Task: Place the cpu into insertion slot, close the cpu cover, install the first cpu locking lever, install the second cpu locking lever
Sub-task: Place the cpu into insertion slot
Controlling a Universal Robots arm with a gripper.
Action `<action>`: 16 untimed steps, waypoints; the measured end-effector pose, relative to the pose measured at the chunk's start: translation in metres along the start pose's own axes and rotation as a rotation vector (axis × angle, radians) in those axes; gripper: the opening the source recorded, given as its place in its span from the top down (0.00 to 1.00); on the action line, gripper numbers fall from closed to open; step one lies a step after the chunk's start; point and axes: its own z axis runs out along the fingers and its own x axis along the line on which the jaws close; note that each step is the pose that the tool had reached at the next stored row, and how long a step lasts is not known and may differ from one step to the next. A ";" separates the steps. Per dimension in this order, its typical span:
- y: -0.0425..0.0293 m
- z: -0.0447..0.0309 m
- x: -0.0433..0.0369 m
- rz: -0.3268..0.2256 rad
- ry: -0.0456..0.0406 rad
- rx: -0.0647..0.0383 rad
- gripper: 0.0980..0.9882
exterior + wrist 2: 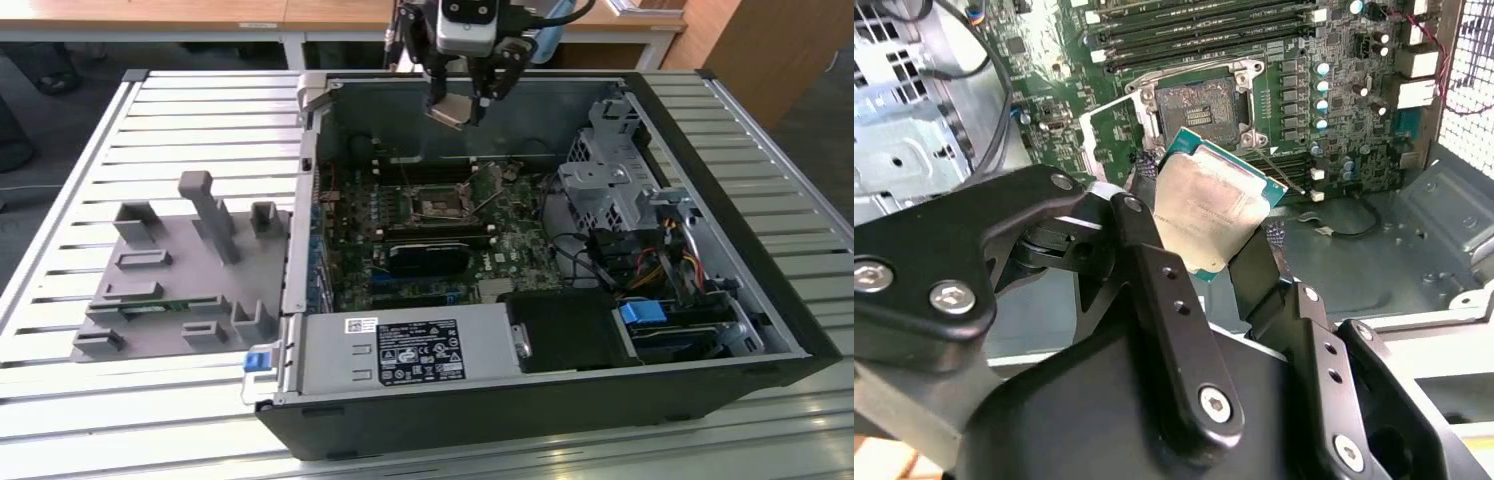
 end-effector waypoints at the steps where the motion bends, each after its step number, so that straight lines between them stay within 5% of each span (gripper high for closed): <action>1: 0.0000 0.0001 0.0000 0.010 -0.0021 0.001 0.50; 16: -0.0001 0.0020 0.0000 0.217 -0.0273 0.014 0.50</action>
